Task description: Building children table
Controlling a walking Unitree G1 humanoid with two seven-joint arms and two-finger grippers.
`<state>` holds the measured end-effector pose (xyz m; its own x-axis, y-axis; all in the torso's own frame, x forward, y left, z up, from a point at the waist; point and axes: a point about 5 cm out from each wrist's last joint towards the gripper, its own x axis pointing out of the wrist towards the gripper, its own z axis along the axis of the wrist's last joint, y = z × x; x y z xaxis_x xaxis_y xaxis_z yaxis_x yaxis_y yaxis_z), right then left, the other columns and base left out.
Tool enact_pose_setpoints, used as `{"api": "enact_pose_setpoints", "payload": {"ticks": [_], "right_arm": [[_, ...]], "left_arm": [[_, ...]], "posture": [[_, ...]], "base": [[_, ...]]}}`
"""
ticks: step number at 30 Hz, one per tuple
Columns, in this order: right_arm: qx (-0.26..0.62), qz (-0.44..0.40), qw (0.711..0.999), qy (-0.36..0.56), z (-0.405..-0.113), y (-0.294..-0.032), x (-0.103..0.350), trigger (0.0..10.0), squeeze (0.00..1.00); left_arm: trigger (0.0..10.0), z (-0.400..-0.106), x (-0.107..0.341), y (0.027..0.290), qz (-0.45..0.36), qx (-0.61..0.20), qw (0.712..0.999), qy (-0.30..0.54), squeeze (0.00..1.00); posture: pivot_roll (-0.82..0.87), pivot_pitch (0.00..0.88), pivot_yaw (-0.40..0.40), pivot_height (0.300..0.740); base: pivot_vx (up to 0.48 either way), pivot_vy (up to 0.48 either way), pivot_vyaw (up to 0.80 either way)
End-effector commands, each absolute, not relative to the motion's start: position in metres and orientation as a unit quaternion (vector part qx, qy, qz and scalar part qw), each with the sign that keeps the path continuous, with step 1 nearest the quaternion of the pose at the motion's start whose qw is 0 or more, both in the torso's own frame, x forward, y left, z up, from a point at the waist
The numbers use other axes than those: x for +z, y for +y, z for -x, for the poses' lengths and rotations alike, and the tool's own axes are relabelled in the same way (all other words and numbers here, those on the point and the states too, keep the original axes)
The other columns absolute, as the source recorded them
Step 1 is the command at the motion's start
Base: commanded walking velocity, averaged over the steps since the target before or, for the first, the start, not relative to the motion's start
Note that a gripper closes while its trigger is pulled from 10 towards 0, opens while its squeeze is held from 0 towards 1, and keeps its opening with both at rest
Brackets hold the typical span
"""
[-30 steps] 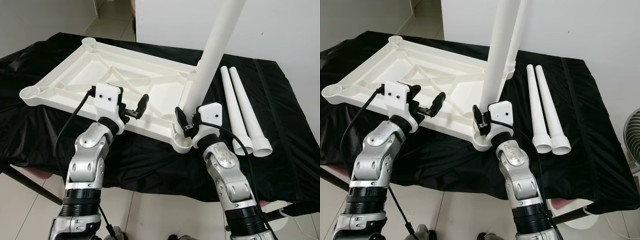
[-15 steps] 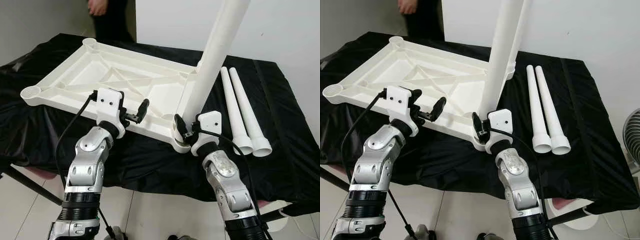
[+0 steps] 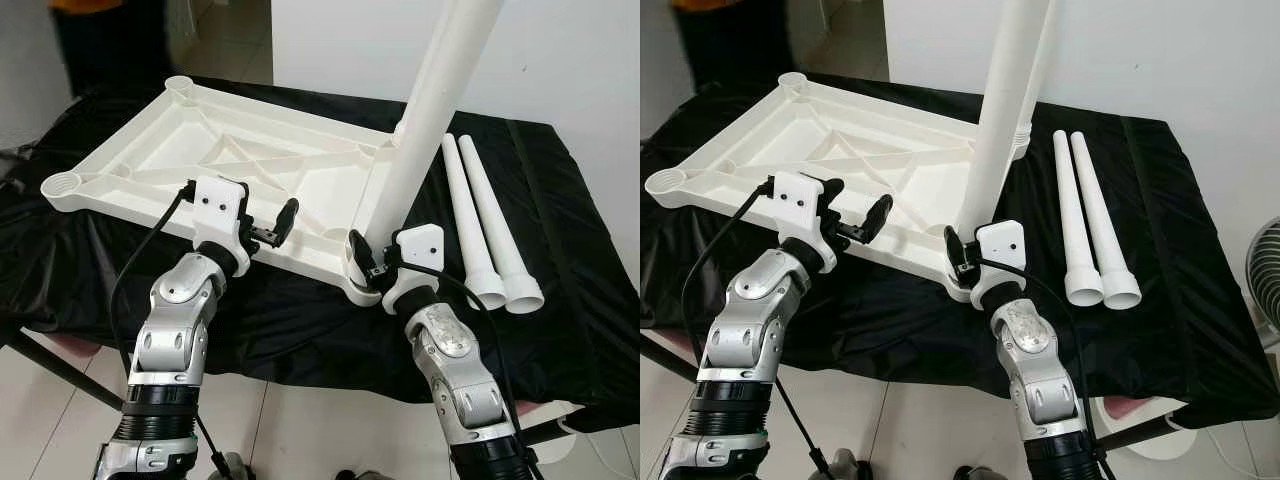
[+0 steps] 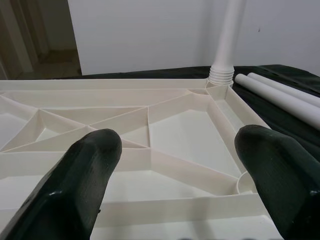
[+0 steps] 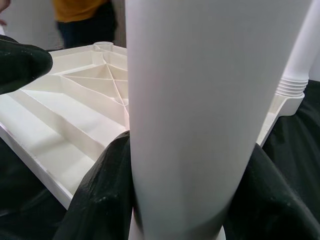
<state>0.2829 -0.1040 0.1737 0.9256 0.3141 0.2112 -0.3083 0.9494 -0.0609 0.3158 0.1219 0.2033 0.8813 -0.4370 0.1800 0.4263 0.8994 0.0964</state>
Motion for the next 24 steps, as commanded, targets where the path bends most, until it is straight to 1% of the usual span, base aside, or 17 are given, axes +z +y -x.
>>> {"api": "enact_pose_setpoints", "payload": {"ticks": [1,19,24], "right_arm": [[0.153,0.014,0.983,-0.104,-0.283,-0.106,0.17,10.0,0.0],[0.137,0.005,0.983,-0.123,-0.292,-0.111,0.179,10.0,0.0],[0.13,0.007,0.983,-0.131,-0.294,-0.116,0.182,10.0,0.0]], "left_arm": [[10.0,-0.316,0.204,0.125,-0.033,-0.192,0.976,-0.102,0.0],[10.0,-0.313,0.205,0.124,-0.028,-0.191,0.975,-0.109,0.0],[10.0,-0.313,0.205,0.125,-0.028,-0.184,0.976,-0.112,0.0]], "posture": [[0.14,0.104,-0.035,0.74],[0.16,0.097,-0.036,0.74],[0.16,0.098,-0.039,0.74]], "base": [[0.0,0.0,0.0],[0.0,0.0,0.0],[0.0,0.0,0.0]]}}
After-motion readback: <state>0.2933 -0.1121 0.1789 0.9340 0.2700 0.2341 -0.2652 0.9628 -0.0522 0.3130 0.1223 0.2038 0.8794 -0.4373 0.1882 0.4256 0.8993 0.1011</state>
